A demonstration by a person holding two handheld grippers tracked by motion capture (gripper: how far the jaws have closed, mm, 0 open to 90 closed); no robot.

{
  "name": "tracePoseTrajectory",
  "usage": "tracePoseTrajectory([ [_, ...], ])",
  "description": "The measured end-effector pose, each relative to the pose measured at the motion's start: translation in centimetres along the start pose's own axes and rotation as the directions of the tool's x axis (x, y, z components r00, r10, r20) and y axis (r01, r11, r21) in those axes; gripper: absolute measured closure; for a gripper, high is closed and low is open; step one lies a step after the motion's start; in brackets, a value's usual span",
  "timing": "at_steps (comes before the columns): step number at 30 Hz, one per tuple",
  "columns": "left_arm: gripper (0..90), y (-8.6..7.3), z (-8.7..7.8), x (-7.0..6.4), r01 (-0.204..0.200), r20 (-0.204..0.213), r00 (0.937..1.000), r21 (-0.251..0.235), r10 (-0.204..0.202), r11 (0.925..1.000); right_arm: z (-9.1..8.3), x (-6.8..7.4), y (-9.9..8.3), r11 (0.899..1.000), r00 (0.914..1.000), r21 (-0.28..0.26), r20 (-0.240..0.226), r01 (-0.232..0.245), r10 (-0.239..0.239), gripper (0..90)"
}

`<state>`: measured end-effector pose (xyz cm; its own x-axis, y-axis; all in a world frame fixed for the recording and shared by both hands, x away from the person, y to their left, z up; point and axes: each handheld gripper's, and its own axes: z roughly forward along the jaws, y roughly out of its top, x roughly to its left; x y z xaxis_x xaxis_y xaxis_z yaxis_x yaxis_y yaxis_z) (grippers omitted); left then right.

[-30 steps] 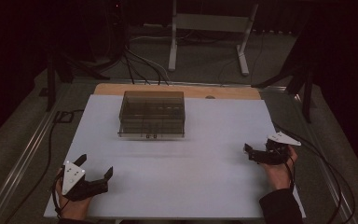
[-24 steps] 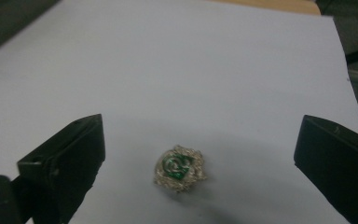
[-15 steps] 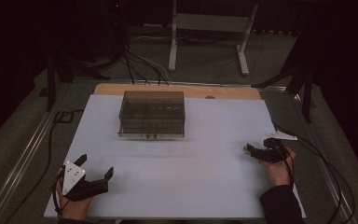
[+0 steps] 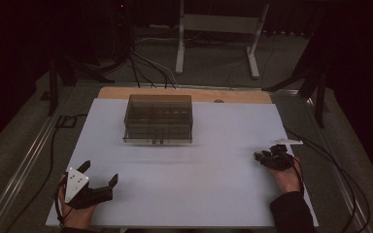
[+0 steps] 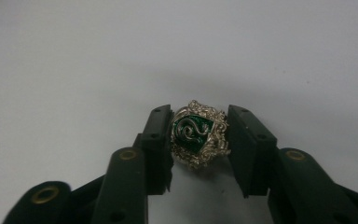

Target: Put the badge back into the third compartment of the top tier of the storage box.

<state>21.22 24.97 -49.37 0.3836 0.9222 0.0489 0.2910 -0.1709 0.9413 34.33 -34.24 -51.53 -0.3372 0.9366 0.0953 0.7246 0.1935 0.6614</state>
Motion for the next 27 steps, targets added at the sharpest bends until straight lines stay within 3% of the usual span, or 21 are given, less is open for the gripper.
tracePoseTrajectory([
  [4, 0.4, 0.0, 0.0, 0.0, 0.000, -0.001, 1.0000, 0.001, 0.000, 1.0000, -0.6, 0.5, 0.0, 0.999, 0.9997, -0.023, 0.005, 0.025, -0.025, 71.1],
  [7, 0.4, 0.0, 0.0, 0.0, 0.001, -0.002, 1.0000, 0.000, -0.001, 1.0000, -0.9, 0.7, -0.1, 0.999, 0.9994, -0.034, 0.002, 0.034, -0.034, 71.1],
  [9, 0.4, 0.0, 0.0, 0.0, 0.001, -0.005, 1.0000, 0.000, -0.001, 1.0000, -1.5, 1.3, -0.2, 0.997, 0.9982, -0.049, -0.002, 0.061, -0.061, 78.7],
  [16, 0.4, 0.0, 0.0, 0.0, 0.001, -0.005, 1.0000, 0.000, -0.001, 1.0000, -1.2, 2.1, -0.6, 0.995, 0.9950, -0.022, -0.022, 0.097, -0.097, 87.6],
  [27, 0.4, 0.0, 0.0, 0.0, 0.002, -0.006, 1.0000, 0.001, -0.002, 1.0000, -1.4, 2.5, -0.5, 0.994, 0.9943, -0.034, 0.000, 0.106, -0.106, 88.6],
])
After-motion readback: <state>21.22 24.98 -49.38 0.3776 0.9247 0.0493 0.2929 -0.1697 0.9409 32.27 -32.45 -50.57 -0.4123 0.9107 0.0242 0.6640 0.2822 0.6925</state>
